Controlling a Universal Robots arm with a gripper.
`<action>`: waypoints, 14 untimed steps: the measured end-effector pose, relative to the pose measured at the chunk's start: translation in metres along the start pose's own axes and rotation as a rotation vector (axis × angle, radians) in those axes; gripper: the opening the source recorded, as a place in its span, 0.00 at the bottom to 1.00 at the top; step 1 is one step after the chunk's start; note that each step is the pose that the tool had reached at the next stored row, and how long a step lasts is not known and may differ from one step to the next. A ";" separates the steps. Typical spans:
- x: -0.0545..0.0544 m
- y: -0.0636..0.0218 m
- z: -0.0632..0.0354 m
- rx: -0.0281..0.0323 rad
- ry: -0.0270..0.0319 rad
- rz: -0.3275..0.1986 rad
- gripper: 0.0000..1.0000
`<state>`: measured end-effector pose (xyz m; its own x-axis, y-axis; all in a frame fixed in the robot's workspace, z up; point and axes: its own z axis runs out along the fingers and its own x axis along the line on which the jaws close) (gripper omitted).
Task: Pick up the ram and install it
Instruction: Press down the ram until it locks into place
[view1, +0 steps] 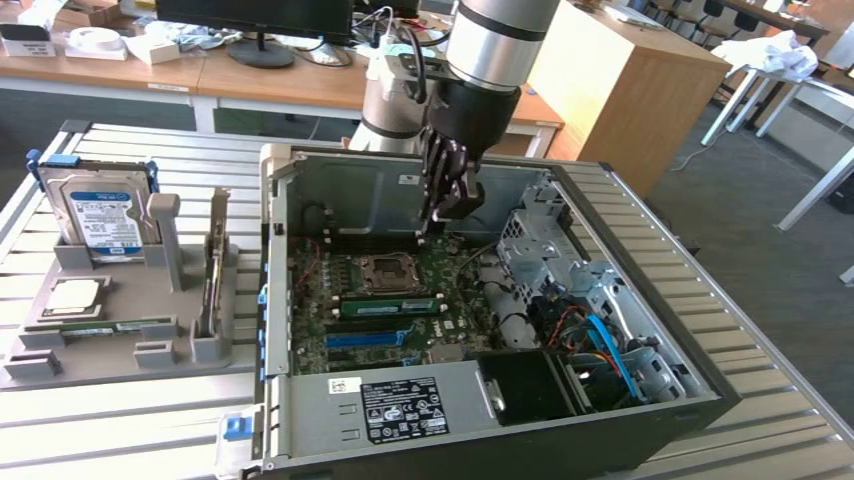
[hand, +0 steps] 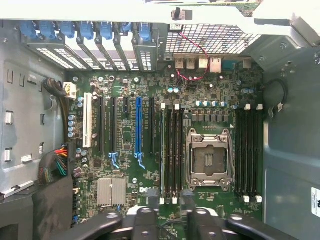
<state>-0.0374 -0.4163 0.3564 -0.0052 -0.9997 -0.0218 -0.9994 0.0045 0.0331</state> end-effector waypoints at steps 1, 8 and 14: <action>0.000 0.0000 0.0000 0.0000 0.0000 0.000 0.23; 0.000 0.0000 0.0000 0.0000 0.0000 0.000 0.10; 0.000 -0.0007 0.0000 0.0000 0.0000 0.000 0.10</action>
<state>-0.0368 -0.4163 0.3564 -0.0051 -0.9998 -0.0217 -0.9994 0.0043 0.0331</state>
